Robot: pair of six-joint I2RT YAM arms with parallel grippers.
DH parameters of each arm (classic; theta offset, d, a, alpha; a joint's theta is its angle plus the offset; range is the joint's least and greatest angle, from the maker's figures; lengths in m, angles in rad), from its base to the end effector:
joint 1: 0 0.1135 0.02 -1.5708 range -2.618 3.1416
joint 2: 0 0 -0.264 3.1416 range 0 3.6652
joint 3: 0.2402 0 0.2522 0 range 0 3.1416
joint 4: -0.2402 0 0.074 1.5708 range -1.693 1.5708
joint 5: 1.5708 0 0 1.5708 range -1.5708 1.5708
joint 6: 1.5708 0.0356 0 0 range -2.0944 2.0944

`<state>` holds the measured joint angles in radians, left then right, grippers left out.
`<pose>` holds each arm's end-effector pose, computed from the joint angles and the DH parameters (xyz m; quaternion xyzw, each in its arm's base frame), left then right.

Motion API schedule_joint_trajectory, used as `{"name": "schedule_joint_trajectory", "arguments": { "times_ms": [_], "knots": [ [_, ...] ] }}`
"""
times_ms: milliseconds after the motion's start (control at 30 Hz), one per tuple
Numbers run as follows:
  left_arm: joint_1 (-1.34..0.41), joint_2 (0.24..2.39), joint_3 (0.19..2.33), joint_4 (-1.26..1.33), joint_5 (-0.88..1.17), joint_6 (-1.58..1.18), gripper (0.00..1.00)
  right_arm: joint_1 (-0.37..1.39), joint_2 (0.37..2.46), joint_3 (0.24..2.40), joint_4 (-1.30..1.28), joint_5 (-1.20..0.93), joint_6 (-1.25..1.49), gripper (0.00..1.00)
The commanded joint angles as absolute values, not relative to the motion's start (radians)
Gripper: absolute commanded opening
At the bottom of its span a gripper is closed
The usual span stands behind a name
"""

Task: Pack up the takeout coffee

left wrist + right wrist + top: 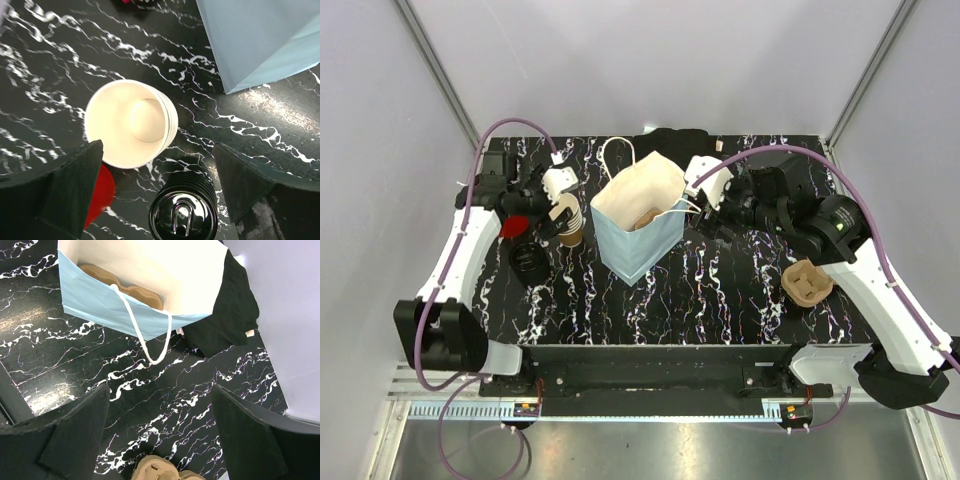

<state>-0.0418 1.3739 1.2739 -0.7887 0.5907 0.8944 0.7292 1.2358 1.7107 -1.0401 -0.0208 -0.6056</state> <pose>0.2823 -0.0317 0.3272 0.4937 0.7607 -0.1174 0.4048 0.1607 0.1446 0.4695 -0.5462 0.6851 0.0389 0.4804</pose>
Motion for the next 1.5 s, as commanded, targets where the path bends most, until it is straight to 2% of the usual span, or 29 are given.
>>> {"name": "schedule_joint_trajectory", "arguments": {
  "times_ms": [0,300,733,833,967,1000,1067,1100,1233,1467],
  "knots": [
    [-0.041,1.408,1.312,-0.785,0.597,0.893,0.99,0.719,1.226,1.729,-1.006,-0.040,-0.607,0.88],
    [-0.049,1.456,1.319,-0.769,0.555,0.853,0.92,0.718,1.232,1.724,-1.008,-0.052,-0.609,0.88],
    [-0.052,1.419,1.313,-0.755,0.587,0.792,0.92,0.716,1.334,1.732,-0.997,-0.129,-0.690,0.86],
    [-0.055,1.391,1.299,-0.746,0.592,0.770,0.93,0.716,1.387,1.726,-0.959,-0.118,-0.696,0.75],
    [-0.055,1.353,1.273,-0.736,0.601,0.756,0.93,0.713,1.425,1.723,-0.930,-0.094,-0.696,0.54],
    [-0.055,1.344,1.263,-0.730,0.604,0.753,0.93,0.715,1.430,1.720,-0.928,-0.087,-0.696,0.40],
    [-0.055,1.324,1.249,-0.727,0.612,0.755,0.93,0.713,1.428,1.720,-0.925,-0.080,-0.695,0.28],
    [-0.055,1.318,1.237,-0.723,0.612,0.755,0.93,0.713,1.422,1.720,-0.923,-0.078,-0.693,0.18],
    [-0.057,1.307,1.218,-0.712,0.615,0.752,0.94,0.712,1.384,1.712,-0.925,-0.049,-0.692,0.00],
    [-0.057,1.307,1.210,-0.707,0.626,0.739,0.94,0.710,1.328,1.683,-0.939,-0.008,-0.716,0.00]
  ]
}}
